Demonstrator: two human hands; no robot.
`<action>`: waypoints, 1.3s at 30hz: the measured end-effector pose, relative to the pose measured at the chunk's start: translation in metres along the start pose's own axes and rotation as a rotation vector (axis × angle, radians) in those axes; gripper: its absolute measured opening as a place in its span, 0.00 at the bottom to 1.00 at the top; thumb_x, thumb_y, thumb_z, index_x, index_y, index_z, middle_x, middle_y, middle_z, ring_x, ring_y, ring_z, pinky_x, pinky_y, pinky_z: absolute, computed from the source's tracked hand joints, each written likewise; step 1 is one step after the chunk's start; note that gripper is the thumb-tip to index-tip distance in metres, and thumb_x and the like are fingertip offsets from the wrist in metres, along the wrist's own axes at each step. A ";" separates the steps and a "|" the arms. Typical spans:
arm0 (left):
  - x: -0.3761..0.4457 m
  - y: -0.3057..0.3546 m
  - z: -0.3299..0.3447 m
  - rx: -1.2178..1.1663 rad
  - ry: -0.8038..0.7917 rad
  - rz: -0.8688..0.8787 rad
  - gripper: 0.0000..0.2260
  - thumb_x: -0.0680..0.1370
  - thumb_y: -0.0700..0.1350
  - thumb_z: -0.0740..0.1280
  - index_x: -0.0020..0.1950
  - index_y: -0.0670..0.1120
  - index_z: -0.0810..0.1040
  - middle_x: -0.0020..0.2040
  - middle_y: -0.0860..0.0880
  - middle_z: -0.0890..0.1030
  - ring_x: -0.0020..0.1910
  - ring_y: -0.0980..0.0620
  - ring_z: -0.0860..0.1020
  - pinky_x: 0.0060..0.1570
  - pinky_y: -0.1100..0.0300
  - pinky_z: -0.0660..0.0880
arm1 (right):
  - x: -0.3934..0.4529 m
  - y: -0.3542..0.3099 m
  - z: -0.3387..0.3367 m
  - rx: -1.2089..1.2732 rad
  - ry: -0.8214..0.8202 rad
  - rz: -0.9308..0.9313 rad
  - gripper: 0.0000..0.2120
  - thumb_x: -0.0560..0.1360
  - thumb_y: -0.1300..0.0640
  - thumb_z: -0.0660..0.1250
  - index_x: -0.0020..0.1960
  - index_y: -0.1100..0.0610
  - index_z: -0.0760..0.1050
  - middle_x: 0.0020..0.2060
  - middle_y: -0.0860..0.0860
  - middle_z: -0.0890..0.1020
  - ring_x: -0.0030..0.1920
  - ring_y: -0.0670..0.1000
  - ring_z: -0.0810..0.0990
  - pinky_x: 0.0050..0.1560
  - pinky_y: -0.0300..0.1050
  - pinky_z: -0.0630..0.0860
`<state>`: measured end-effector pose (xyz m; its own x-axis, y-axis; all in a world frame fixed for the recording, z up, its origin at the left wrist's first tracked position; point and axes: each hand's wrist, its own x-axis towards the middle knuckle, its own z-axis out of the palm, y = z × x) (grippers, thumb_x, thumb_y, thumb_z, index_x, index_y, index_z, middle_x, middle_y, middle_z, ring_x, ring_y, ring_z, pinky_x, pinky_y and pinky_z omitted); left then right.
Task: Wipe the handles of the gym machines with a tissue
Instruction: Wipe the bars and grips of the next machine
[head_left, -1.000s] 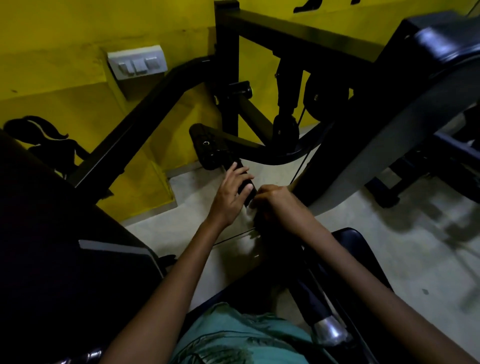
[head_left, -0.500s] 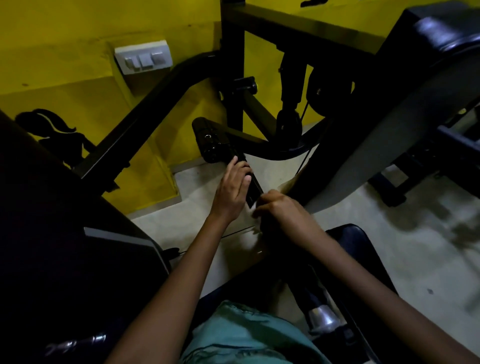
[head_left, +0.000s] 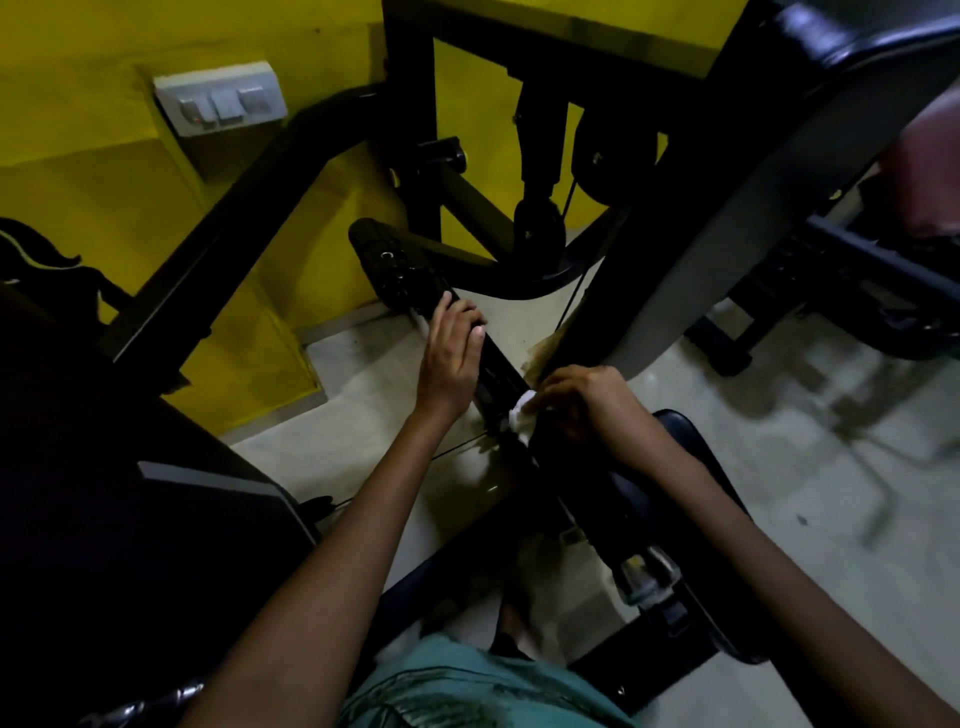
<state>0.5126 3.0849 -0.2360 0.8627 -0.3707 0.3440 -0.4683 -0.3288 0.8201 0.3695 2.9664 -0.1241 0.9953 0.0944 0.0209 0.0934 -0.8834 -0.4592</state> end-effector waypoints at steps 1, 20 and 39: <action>0.000 0.001 0.002 -0.027 0.017 -0.007 0.24 0.79 0.54 0.49 0.55 0.38 0.76 0.63 0.42 0.73 0.73 0.53 0.57 0.68 0.61 0.55 | 0.002 0.000 0.003 -0.006 0.051 0.000 0.11 0.68 0.70 0.71 0.48 0.59 0.83 0.46 0.57 0.83 0.46 0.54 0.82 0.45 0.29 0.70; 0.002 -0.008 -0.002 -0.007 -0.028 0.041 0.24 0.79 0.55 0.50 0.56 0.39 0.76 0.64 0.44 0.73 0.73 0.52 0.56 0.67 0.68 0.52 | -0.031 0.003 0.003 0.017 0.010 -0.047 0.14 0.66 0.70 0.73 0.47 0.55 0.84 0.46 0.53 0.83 0.45 0.48 0.81 0.43 0.24 0.68; 0.001 -0.008 0.001 -0.022 -0.018 0.043 0.24 0.78 0.55 0.49 0.56 0.39 0.76 0.64 0.44 0.73 0.72 0.56 0.55 0.68 0.63 0.54 | -0.030 0.003 0.001 -0.011 0.132 -0.011 0.08 0.69 0.65 0.73 0.47 0.58 0.83 0.46 0.55 0.81 0.42 0.47 0.79 0.40 0.30 0.70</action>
<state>0.5174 3.0867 -0.2425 0.8384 -0.3994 0.3709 -0.5002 -0.2935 0.8147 0.3398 2.9618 -0.1269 0.9888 0.0435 0.1425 0.1036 -0.8878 -0.4484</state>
